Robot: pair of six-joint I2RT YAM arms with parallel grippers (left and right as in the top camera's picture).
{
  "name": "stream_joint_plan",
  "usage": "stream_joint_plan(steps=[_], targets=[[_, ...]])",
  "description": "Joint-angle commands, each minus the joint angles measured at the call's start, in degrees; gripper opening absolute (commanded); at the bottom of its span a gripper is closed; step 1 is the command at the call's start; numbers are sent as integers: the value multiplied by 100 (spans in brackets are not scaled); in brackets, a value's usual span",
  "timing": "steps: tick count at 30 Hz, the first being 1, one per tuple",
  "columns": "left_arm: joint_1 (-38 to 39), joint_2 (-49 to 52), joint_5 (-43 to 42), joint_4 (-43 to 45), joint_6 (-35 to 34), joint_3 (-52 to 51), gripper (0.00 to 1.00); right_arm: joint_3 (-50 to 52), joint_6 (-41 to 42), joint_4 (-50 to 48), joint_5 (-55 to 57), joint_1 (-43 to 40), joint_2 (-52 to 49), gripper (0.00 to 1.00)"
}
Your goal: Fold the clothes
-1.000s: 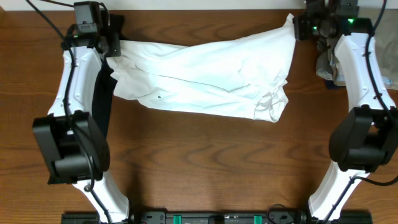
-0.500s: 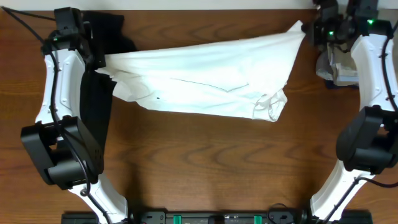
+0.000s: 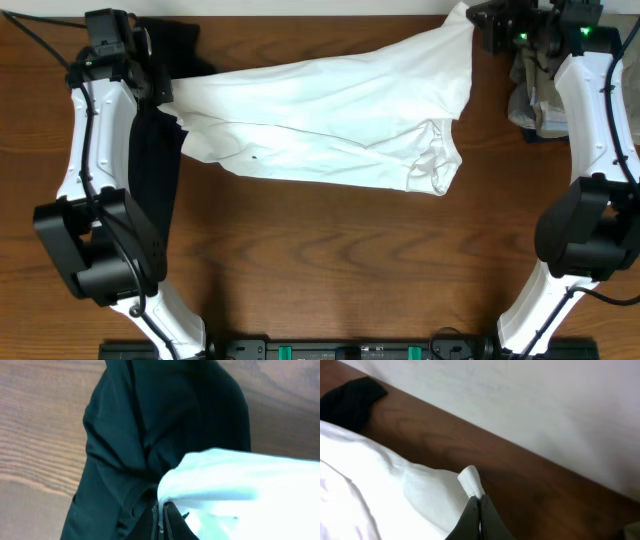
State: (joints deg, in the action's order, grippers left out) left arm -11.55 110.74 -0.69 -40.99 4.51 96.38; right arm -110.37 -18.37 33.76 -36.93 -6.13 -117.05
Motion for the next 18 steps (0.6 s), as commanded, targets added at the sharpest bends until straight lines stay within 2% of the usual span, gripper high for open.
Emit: stream_joint_plan(steps=[1, 8, 10, 18], targets=[[-66, -444, -20, -271, 31, 101, 6, -138, -52, 376, -221, 20, 212, 1], [-59, -518, -61, -1375, -232, 85, 6, -138, -234, 1659, -321, 144, 212, 1], [-59, -518, -343, -1700, -227, 42, 6, -129, -457, 2131, -282, 234, 208, 1], [-59, -498, -446, -1840, -219, -503, 6, 55, -876, 3646, 275, 437, 197, 1]])
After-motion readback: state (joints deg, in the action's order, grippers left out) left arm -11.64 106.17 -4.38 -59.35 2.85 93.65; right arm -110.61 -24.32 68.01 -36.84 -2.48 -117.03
